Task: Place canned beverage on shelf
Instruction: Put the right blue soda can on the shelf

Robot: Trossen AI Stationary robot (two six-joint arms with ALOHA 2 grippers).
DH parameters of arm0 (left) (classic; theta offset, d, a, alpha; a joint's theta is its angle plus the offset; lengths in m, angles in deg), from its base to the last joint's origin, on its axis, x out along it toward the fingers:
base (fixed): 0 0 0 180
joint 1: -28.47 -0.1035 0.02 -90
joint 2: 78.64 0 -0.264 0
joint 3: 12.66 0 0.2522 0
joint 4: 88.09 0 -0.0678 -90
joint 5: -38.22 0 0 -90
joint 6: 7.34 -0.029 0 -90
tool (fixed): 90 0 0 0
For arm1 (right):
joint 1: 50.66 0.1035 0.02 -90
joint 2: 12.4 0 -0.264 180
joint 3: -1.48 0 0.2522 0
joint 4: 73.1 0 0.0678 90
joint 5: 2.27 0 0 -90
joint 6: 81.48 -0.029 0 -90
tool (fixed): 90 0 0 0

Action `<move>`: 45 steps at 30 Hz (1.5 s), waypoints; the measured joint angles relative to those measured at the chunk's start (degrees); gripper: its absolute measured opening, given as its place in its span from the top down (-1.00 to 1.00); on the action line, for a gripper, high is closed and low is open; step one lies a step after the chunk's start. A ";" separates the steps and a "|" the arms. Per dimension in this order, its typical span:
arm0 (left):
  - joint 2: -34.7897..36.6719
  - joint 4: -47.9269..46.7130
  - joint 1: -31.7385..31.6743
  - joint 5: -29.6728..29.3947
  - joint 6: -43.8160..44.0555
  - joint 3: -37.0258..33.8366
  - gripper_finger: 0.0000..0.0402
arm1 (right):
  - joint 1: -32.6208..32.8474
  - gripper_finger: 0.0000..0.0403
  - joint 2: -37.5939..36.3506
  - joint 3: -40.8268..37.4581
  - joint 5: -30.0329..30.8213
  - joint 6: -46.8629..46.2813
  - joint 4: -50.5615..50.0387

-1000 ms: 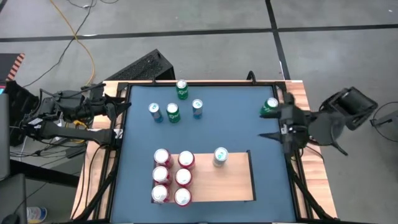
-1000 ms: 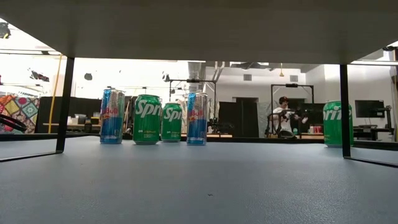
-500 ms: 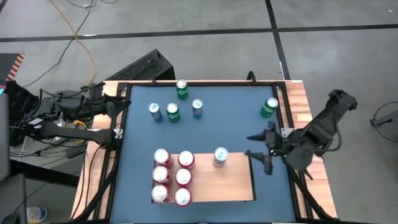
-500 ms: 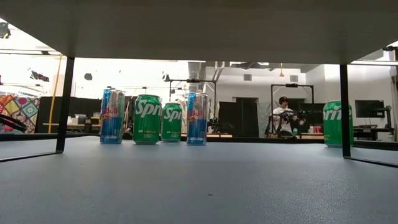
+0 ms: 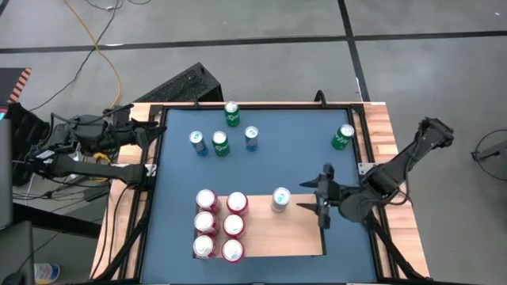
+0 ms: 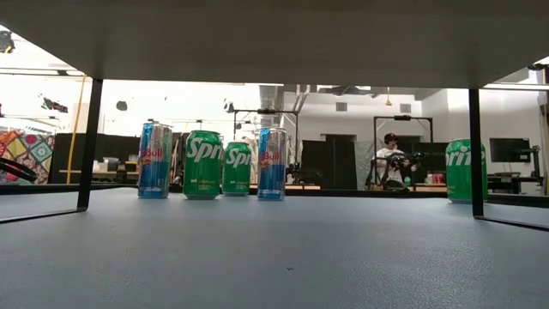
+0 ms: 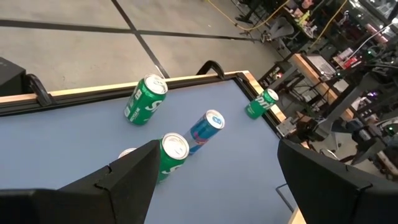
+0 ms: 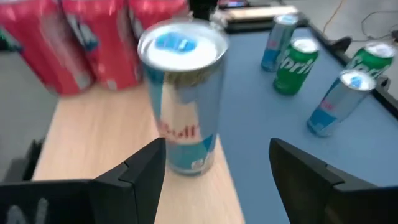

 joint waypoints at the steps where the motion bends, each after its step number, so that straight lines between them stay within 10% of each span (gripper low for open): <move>1: 0.00 0.00 0.00 -0.06 0.00 0.00 -0.54 | -0.28 -0.33 0.47 -0.05 -1.03 0.44 0.20; 18: 0.00 0.00 0.01 -1.67 0.04 0.00 -0.54 | -7.70 -0.33 -8.07 -11.98 -15.34 10.11 17.78; 45: 0.00 -0.04 0.01 -3.73 0.45 0.00 -0.54 | -21.12 -0.33 -1.51 -12.07 -40.29 24.28 23.14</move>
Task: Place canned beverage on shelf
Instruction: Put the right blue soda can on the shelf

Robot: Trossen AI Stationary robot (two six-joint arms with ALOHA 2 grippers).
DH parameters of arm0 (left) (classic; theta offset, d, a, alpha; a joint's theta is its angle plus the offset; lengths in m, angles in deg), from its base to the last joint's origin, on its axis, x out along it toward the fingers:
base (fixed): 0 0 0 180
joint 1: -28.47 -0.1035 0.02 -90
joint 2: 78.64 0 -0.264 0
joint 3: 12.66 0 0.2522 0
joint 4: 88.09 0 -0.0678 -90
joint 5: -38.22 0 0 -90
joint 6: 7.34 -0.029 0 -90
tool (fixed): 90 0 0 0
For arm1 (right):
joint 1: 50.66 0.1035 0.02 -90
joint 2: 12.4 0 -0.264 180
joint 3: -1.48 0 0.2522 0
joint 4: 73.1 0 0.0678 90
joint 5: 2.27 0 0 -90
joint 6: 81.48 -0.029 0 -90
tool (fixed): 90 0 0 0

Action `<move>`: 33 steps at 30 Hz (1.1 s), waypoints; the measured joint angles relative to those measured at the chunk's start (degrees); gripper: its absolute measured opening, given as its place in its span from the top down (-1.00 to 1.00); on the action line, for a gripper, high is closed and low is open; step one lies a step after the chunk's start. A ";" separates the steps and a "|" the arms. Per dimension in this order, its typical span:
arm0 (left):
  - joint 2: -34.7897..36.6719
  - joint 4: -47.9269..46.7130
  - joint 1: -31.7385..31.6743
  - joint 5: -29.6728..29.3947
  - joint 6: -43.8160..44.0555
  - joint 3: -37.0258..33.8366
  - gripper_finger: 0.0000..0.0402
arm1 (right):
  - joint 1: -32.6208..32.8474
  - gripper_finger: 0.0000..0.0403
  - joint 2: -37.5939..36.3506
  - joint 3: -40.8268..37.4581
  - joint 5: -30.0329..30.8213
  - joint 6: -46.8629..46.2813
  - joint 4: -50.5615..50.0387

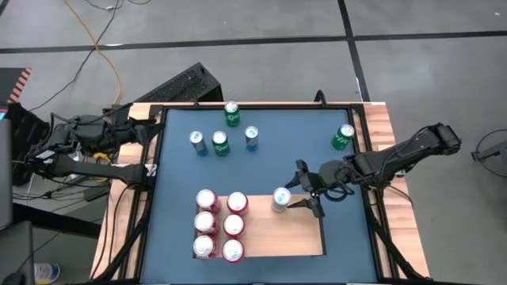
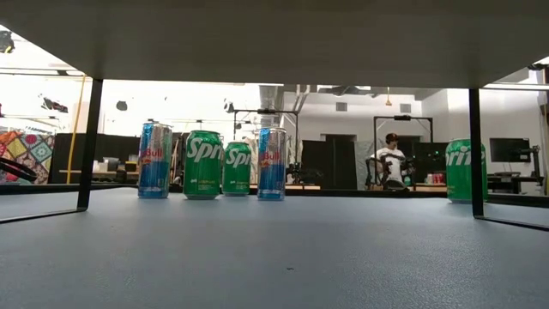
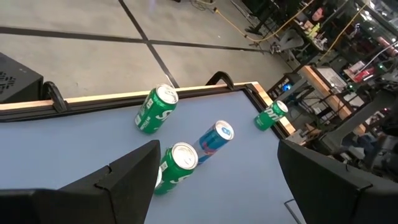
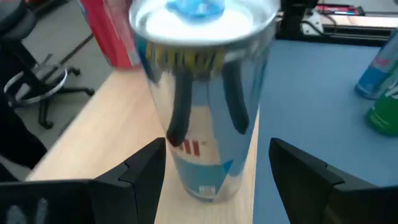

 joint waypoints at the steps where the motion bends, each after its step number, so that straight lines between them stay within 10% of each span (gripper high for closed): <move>1: 0.00 0.00 0.01 -0.29 0.26 0.00 -0.54 | -0.55 -0.33 0.27 -0.03 -0.91 0.75 0.10; 15: 0.00 -0.02 0.00 -0.77 0.88 0.00 -0.54 | -3.24 -0.33 6.87 -0.01 -11.71 1.68 7.81; 33: 0.00 -0.31 -0.01 -0.42 -0.17 0.00 -0.54 | 1.04 -0.27 19.49 9.23 -9.98 -2.46 12.34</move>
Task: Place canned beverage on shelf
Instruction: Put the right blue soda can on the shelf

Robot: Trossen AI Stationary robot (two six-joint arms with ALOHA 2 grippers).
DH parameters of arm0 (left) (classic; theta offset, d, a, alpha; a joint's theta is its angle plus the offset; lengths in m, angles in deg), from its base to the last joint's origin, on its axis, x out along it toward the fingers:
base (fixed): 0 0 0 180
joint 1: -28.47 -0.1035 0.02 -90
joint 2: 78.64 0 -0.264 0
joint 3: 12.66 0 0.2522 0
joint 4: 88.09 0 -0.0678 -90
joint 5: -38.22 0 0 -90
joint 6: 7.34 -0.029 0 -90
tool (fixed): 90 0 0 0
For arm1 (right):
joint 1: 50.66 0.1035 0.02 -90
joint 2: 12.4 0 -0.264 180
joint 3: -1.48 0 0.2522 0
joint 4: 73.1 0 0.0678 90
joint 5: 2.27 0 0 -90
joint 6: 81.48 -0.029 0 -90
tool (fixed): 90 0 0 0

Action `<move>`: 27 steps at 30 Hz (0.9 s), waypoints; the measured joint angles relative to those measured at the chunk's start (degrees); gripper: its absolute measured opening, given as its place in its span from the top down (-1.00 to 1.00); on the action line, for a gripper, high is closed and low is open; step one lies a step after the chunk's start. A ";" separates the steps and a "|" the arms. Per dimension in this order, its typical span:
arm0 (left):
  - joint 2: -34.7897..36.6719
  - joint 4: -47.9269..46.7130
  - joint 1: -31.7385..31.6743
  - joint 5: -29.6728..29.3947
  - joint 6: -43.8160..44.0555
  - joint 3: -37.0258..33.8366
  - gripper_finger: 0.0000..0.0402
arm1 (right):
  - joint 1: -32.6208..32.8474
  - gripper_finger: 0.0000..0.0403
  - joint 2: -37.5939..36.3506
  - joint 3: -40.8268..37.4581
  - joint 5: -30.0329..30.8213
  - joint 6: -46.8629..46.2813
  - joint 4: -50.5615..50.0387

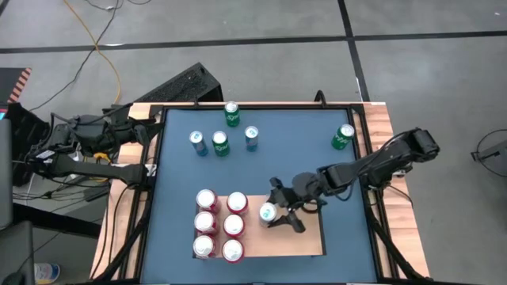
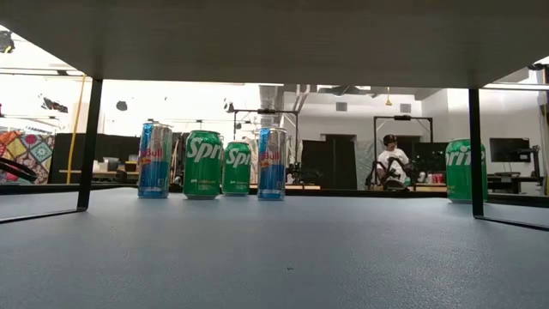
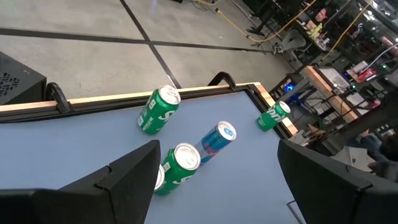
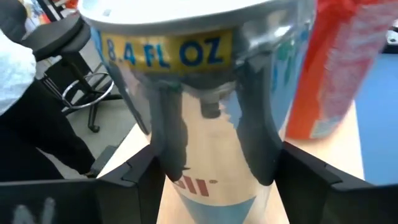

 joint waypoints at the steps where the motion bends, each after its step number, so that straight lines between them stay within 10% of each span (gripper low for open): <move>1: 0.00 0.00 0.00 0.00 -0.02 0.00 -0.54 | 0.48 -0.25 0.75 1.18 0.39 0.00 -0.80; 27: 0.02 0.13 0.00 1.20 -2.89 0.00 -0.54 | 10.23 -0.22 6.06 7.89 15.06 -9.59 -2.06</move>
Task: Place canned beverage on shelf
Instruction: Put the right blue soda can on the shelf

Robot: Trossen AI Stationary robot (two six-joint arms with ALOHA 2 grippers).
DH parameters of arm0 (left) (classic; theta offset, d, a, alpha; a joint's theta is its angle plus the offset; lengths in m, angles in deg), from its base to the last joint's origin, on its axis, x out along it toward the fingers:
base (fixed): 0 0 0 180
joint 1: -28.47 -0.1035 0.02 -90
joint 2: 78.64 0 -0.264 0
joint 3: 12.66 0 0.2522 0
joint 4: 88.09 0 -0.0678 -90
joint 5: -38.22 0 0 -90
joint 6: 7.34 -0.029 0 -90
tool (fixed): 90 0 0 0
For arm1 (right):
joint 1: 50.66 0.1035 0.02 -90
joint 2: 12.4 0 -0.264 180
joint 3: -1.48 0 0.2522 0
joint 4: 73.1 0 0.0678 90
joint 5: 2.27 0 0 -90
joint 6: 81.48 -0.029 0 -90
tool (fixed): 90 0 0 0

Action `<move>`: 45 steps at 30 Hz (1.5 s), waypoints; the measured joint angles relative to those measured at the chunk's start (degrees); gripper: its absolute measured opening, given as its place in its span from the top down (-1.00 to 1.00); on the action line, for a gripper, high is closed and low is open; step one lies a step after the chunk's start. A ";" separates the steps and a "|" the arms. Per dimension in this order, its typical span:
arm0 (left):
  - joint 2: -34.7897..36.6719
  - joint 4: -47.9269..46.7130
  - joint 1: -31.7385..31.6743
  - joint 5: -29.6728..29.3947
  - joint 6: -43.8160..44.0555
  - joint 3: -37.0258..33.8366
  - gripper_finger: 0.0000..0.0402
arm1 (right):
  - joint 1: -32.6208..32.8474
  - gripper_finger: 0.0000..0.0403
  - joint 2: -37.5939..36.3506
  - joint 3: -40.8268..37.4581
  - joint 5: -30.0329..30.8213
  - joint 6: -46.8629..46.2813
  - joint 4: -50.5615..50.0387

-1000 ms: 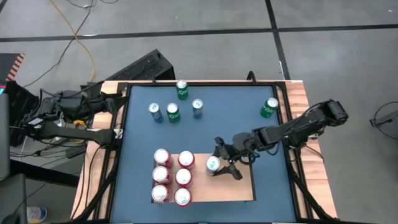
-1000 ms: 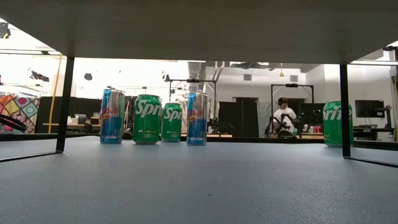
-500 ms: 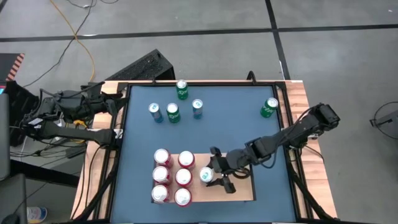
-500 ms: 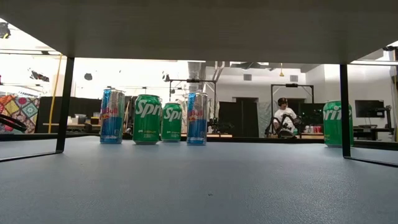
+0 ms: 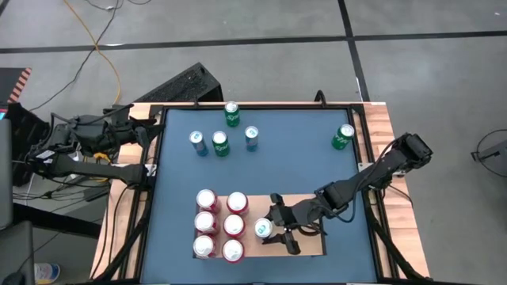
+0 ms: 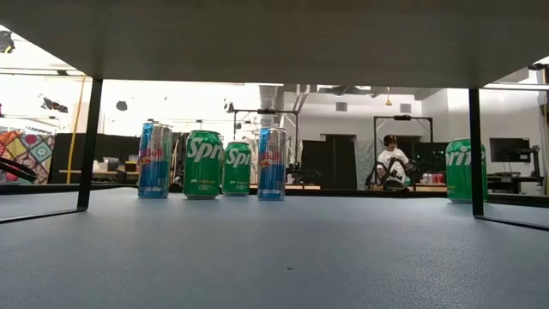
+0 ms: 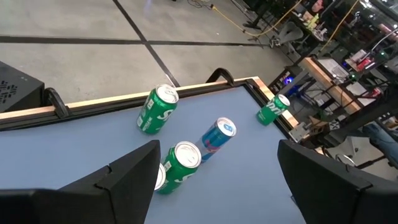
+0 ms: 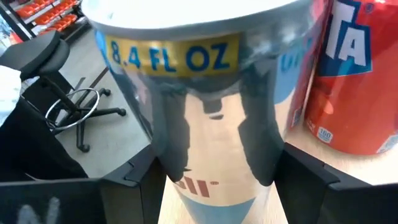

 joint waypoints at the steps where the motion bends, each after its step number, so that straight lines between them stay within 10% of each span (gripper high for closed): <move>1: 0.00 0.00 0.00 0.00 0.02 0.00 -0.54 | -0.10 -0.22 0.36 0.02 0.02 -0.02 0.21; 45: 0.02 -0.02 0.00 -0.24 -1.09 0.00 -0.54 | 2.59 -0.22 1.67 4.78 0.09 3.67 -2.05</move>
